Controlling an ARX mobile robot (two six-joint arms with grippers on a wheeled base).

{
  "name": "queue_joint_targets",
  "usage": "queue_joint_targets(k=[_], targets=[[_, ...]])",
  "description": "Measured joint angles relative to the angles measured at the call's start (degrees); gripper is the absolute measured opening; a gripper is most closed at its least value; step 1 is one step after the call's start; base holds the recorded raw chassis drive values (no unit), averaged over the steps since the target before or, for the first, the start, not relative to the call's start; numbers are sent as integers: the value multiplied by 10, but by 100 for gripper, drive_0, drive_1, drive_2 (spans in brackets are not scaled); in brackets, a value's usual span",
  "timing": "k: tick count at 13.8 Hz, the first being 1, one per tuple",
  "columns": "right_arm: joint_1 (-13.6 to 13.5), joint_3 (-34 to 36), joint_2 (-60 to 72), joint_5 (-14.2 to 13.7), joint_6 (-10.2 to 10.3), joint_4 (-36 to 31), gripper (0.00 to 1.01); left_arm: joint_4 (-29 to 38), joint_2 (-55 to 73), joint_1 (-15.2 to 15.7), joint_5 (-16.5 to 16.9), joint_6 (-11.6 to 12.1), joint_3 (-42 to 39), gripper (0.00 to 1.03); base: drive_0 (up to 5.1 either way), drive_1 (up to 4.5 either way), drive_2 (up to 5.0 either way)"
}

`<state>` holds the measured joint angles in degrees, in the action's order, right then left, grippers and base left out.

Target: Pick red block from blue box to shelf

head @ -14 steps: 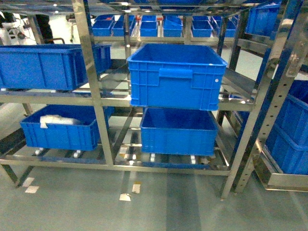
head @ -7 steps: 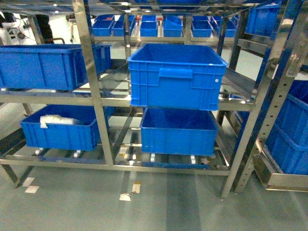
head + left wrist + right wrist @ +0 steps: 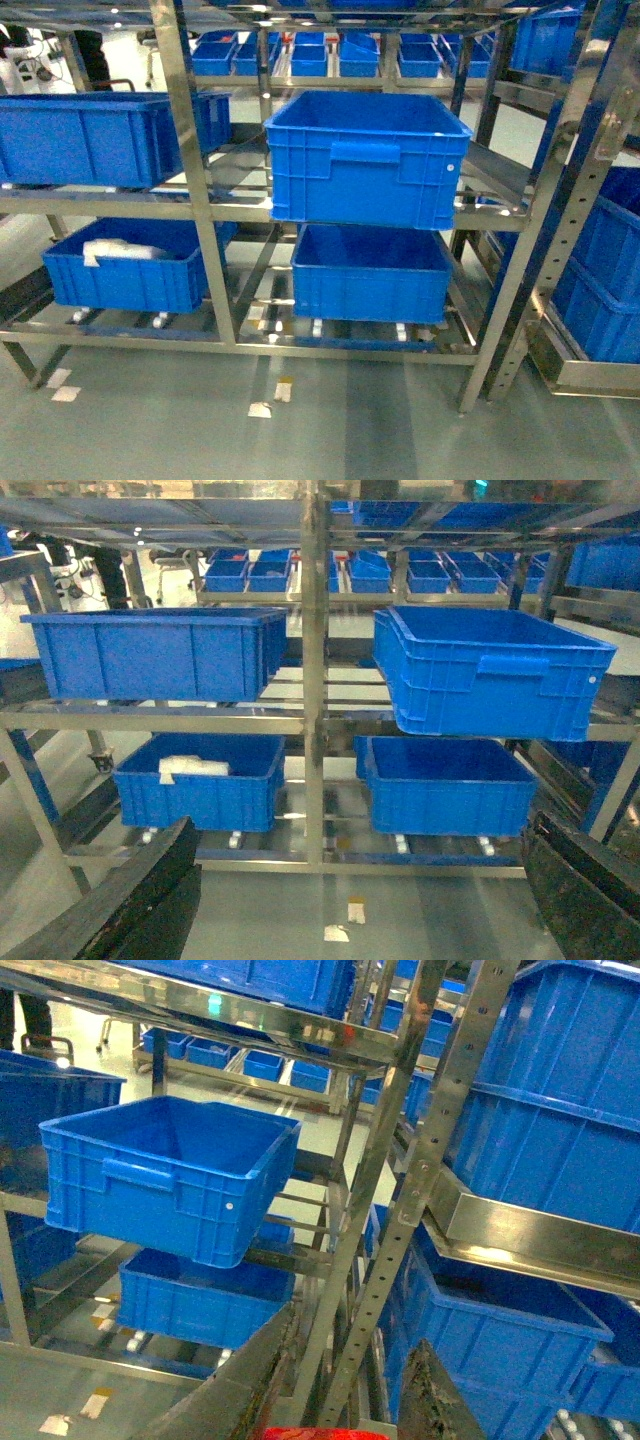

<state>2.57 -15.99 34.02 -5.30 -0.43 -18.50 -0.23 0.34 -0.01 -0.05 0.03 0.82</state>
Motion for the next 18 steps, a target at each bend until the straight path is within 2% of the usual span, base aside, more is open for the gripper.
queue_joint_targets(k=[18], targets=[[0, 0, 0, 0, 0, 0, 27, 0, 0, 0, 0, 0, 0, 98, 1, 409, -407]])
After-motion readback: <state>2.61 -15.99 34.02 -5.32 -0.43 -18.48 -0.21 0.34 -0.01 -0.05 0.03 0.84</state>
